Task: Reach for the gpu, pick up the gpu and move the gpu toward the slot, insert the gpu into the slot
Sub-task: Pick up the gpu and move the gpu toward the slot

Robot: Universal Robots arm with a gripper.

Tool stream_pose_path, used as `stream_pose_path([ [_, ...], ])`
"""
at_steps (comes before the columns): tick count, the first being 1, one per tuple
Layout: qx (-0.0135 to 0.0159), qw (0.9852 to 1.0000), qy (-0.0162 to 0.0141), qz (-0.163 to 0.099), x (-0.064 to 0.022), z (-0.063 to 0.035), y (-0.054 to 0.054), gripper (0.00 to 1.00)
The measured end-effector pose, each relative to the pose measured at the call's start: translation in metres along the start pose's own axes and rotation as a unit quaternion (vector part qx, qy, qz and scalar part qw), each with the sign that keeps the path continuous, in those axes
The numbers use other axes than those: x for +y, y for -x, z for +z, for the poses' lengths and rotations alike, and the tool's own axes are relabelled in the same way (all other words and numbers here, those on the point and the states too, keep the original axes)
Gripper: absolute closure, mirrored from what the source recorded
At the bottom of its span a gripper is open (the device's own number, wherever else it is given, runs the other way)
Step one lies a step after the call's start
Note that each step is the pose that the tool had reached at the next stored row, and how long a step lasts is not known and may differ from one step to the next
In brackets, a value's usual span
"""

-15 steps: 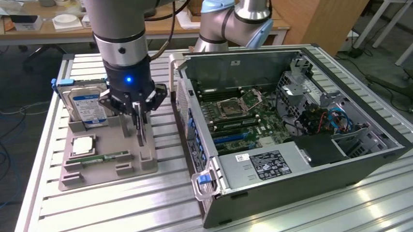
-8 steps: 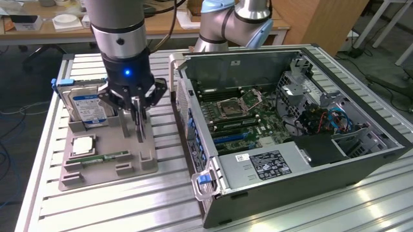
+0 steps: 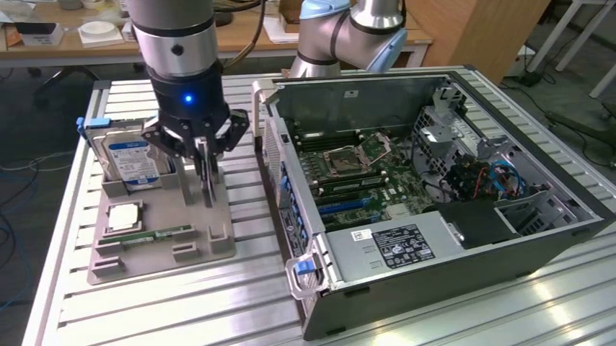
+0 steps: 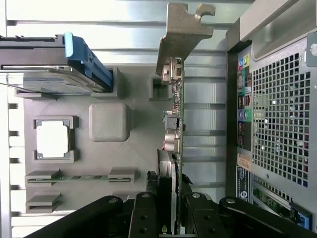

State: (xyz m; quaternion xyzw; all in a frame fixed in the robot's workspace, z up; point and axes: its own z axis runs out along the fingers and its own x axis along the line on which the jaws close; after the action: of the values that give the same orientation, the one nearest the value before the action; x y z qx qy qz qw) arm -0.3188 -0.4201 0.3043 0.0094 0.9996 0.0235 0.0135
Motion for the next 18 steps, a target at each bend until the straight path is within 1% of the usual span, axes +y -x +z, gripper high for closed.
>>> stream_pose_path([
  [14,0.0,1.0,0.0,0.0,0.001,-0.0208,0.001,0.73],
  [18,0.0,1.0,0.0,0.0,0.0012,-0.0254,0.001,0.73],
])
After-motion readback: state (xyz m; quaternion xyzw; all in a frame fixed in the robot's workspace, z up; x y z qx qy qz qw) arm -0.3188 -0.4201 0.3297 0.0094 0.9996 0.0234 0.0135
